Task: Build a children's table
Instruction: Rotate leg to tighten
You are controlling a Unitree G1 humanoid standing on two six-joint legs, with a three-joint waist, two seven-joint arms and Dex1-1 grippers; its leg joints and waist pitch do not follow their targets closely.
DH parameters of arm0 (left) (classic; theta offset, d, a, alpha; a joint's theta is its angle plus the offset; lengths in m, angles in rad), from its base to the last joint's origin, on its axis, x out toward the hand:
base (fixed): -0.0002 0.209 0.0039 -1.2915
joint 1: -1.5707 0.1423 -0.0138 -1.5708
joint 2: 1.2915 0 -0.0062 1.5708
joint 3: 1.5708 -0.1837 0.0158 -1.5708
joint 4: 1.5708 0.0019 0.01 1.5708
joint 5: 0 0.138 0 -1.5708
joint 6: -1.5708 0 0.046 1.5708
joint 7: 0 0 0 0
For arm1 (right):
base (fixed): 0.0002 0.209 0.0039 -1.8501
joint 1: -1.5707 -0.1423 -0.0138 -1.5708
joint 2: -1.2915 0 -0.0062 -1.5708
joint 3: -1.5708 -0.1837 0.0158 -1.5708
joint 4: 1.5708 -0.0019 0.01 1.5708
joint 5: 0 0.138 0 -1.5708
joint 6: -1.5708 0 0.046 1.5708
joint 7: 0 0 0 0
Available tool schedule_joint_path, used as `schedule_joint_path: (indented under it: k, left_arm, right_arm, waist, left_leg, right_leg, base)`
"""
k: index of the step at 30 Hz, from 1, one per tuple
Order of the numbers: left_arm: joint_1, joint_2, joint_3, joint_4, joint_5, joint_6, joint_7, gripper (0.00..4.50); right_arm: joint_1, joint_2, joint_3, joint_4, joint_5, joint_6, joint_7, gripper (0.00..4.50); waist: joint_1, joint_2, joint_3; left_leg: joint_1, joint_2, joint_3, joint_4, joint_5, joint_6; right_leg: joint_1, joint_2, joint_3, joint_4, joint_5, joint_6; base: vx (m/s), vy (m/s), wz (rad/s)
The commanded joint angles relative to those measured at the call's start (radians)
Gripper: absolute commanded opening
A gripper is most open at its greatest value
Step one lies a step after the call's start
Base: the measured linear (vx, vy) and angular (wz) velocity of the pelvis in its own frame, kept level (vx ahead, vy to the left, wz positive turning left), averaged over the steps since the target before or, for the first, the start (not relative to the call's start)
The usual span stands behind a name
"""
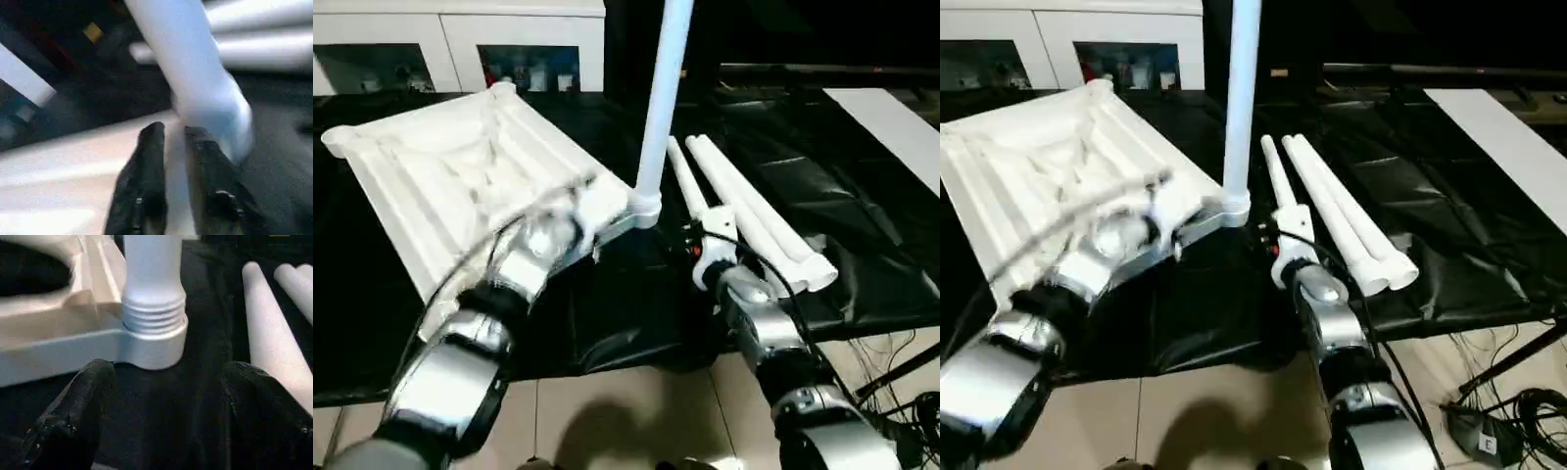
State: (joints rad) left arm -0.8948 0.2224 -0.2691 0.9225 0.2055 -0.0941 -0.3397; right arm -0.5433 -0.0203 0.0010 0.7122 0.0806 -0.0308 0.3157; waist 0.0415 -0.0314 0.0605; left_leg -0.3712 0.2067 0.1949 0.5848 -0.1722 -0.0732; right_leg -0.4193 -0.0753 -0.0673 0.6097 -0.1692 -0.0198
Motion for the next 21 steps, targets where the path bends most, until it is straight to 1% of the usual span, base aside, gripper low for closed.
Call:
schedule_joint_path:
  k: [1,2,3,4,5,6,7,8,9,10,11,12,13,14,15,16,17,18,19,20,21]
  left_arm:
    - [-0.006,0.007,-0.004,0.041,0.048,-0.045,0.096,1.06]
    - [-0.011,0.012,-0.004,0.051,0.057,-0.059,0.12,1.06]
    - [-0.01,0.032,0.017,0.036,0.051,-0.061,0.142,1.06]
    - [-0.01,0.032,0.017,0.036,0.051,-0.061,0.142,1.06]
    - [0.002,0.068,0.045,-0.005,0.037,-0.044,0.134,1.06]
    - [0.002,0.068,0.045,-0.005,0.037,-0.044,0.134,1.06]
    - [0.012,0.092,0.059,-0.035,0.031,-0.02,0.12,1.06]
    - [0.026,0.117,0.076,-0.067,0.019,0.007,0.091,1.06]
    - [0.039,0.139,0.09,-0.098,0.009,0.034,0.06,1.06]
    - [0.058,0.171,0.105,-0.135,-0.01,0.075,0.01,1.06]
    - [0.111,0.264,0.152,-0.246,-0.046,0.191,-0.088,1.06]
    - [0.125,0.289,0.165,-0.276,-0.056,0.224,-0.113,1.06]
    - [0.138,0.313,0.177,-0.303,-0.065,0.255,-0.136,1.06]
    - [0.164,0.373,0.204,-0.363,-0.081,0.329,-0.185,1.06]
    - [0.18,0.416,0.212,-0.399,-0.082,0.376,-0.219,1.06]
    - [0.181,0.419,0.212,-0.401,-0.082,0.378,-0.221,1.06]
    - [0.201,0.472,0.213,-0.44,-0.08,0.423,-0.264,1.06]
    - [0.22,0.523,0.212,-0.474,-0.074,0.465,-0.305,1.06]
    - [0.22,0.523,0.212,-0.474,-0.074,0.465,-0.305,1.06]
    - [0.252,0.587,0.213,-0.521,-0.062,0.523,-0.35,1.06]
    - [0.27,0.624,0.215,-0.544,-0.054,0.555,-0.374,1.06]
  right_arm:
    - [0.024,-0.003,0.015,-0.062,0.0,0.037,0.004,3.77]
    - [0.034,-0.002,0.02,-0.081,-0.001,0.048,0.007,3.77]
    - [0.047,0.002,0.029,-0.106,0.003,0.068,0.022,3.77]
    - [0.047,0.002,0.029,-0.106,0.003,0.068,0.022,3.77]
    - [0.061,0.006,0.037,-0.137,0.005,0.101,0.04,3.77]
    - [0.061,0.006,0.037,-0.137,0.005,0.101,0.04,3.77]
    - [0.064,0.009,0.04,-0.146,0.008,0.111,0.049,3.77]
    - [0.067,0.01,0.046,-0.157,0.01,0.121,0.055,3.77]
    - [0.069,0.011,0.051,-0.164,0.011,0.127,0.061,3.77]
    - [0.07,0.011,0.058,-0.173,0.013,0.141,0.068,3.77]
    - [0.061,0.01,0.081,-0.16,0.001,0.145,0.088,3.77]
    - [0.056,0.011,0.087,-0.149,-0.004,0.142,0.093,3.77]
    - [0.051,0.012,0.092,-0.138,-0.009,0.139,0.097,3.77]
    - [0.035,0.014,0.106,-0.108,-0.023,0.139,0.105,3.77]
    - [0.021,0.017,0.114,-0.086,-0.032,0.142,0.106,3.77]
    - [0.02,0.018,0.114,-0.085,-0.032,0.142,0.106,3.77]
    - [0.004,0.024,0.118,-0.062,-0.038,0.152,0.103,3.77]
    - [-0.016,0.031,0.12,-0.032,-0.045,0.154,0.099,3.77]
    - [-0.016,0.031,0.12,-0.032,-0.045,0.154,0.099,3.77]
    - [-0.054,0.043,0.118,0.024,-0.055,0.145,0.088,3.77]
    - [-0.08,0.052,0.115,0.064,-0.06,0.138,0.08,3.77]
  waist:
    - [0.0,0.015,-0.077]
    - [0.0,0.014,-0.078]
    - [-0.001,0.015,-0.077]
    - [-0.001,0.015,-0.077]
    - [-0.004,0.015,-0.078]
    - [-0.004,0.015,-0.077]
    - [-0.005,0.017,-0.077]
    - [-0.008,0.015,-0.076]
    - [-0.007,0.018,-0.076]
    - [-0.006,0.019,-0.074]
    - [-0.006,0.015,-0.074]
    - [-0.008,0.019,-0.074]
    - [-0.012,0.021,-0.073]
    - [-0.017,0.014,-0.07]
    - [-0.015,0.013,-0.069]
    - [-0.011,0.02,-0.067]
    - [-0.011,0.022,-0.065]
    - [-0.007,0.02,-0.061]
    - [-0.004,0.021,-0.062]
    - [-0.005,0.018,-0.061]
    - [-0.007,0.015,-0.061]
  left_leg:
    - [0.009,0.019,-0.014,-0.06,-0.213,0.039]
    - [0.009,0.016,-0.014,-0.059,-0.208,0.041]
    - [0.01,0.016,-0.014,-0.06,-0.21,0.038]
    - [0.01,0.017,-0.015,-0.06,-0.213,0.037]
    - [0.01,0.018,-0.016,-0.06,-0.218,0.034]
    - [0.011,0.018,-0.016,-0.061,-0.221,0.034]
    - [0.01,0.021,-0.017,-0.062,-0.221,0.03]
    - [0.012,0.02,-0.015,-0.061,-0.224,0.028]
    - [0.015,0.022,-0.016,-0.062,-0.227,0.024]
    - [0.016,0.023,-0.015,-0.062,-0.232,0.018]
    - [0.011,0.026,-0.018,-0.065,-0.221,0.012]
    - [0.009,0.028,-0.019,-0.067,-0.211,0.006]
    - [0.016,0.027,-0.016,-0.065,-0.22,-0.003]
    - [0.019,0.026,-0.012,-0.065,-0.23,-0.005]
    - [0.022,0.027,-0.012,-0.067,-0.24,-0.01]
    - [0.024,0.028,-0.014,-0.068,-0.245,-0.015]
    - [0.026,0.029,-0.014,-0.07,-0.256,-0.025]
    - [0.035,0.029,-0.009,-0.071,-0.275,-0.032]
    - [0.038,0.031,-0.011,-0.07,-0.283,-0.04]
    - [0.032,0.031,-0.012,-0.073,-0.284,-0.044]
    - [0.026,0.031,-0.014,-0.075,-0.282,-0.045]
  right_leg:
    - [0.065,-0.052,0.044,-0.07,-0.124,-0.201]
    - [0.066,-0.051,0.044,-0.071,-0.126,-0.193]
    - [0.066,-0.053,0.044,-0.072,-0.14,-0.192]
    - [0.066,-0.053,0.044,-0.071,-0.143,-0.193]
    - [0.065,-0.054,0.044,-0.071,-0.154,-0.196]
    - [0.065,-0.054,0.044,-0.072,-0.156,-0.2]
    - [0.065,-0.056,0.044,-0.068,-0.153,-0.204]
    - [0.06,-0.054,0.044,-0.07,-0.158,-0.207]
    - [0.06,-0.056,0.045,-0.069,-0.161,-0.212]
    - [0.057,-0.056,0.046,-0.069,-0.172,-0.216]
    - [0.062,-0.06,0.046,-0.06,-0.167,-0.223]
    - [0.062,-0.062,0.046,-0.056,-0.16,-0.226]
    - [0.055,-0.059,0.046,-0.057,-0.166,-0.223]
    - [0.049,-0.055,0.048,-0.061,-0.18,-0.223]
    - [0.046,-0.056,0.049,-0.064,-0.203,-0.222]
    - [0.045,-0.058,0.05,-0.063,-0.215,-0.222]
    - [0.041,-0.058,0.051,-0.064,-0.227,-0.218]
    - [0.033,-0.053,0.052,-0.071,-0.232,-0.211]
    - [0.032,-0.057,0.053,-0.066,-0.232,-0.215]
    - [0.036,-0.059,0.054,-0.064,-0.241,-0.213]
    - [0.039,-0.061,0.055,-0.062,-0.248,-0.212]
  base:
    - [0.0,0.0,0.0]
    - [0.0,0.0,0.0]
    - [0.0,0.0,0.0]
    - [0.0,0.0,0.0]
    - [0.0,0.0,0.0]
    - [0.0,0.0,0.0]
    - [0.0,0.0,0.0]
    - [0.0,0.0,0.0]
    - [0.0,0.0,0.0]
    - [0.0,0.0,0.0]
    - [0.0,0.0,0.0]
    - [0.0,0.0,0.0]
    - [0.0,0.0,0.0]
    - [0.0,0.0,0.0]
    - [0.0,0.0,0.0]
    - [0.0,0.0,0.0]
    - [0.0,0.0,0.0]
    - [0.0,0.0,0.0]
    - [0.0,0.0,0.0]
    - [0.0,0.0,0.0]
    - [0.0,0.0,0.0]
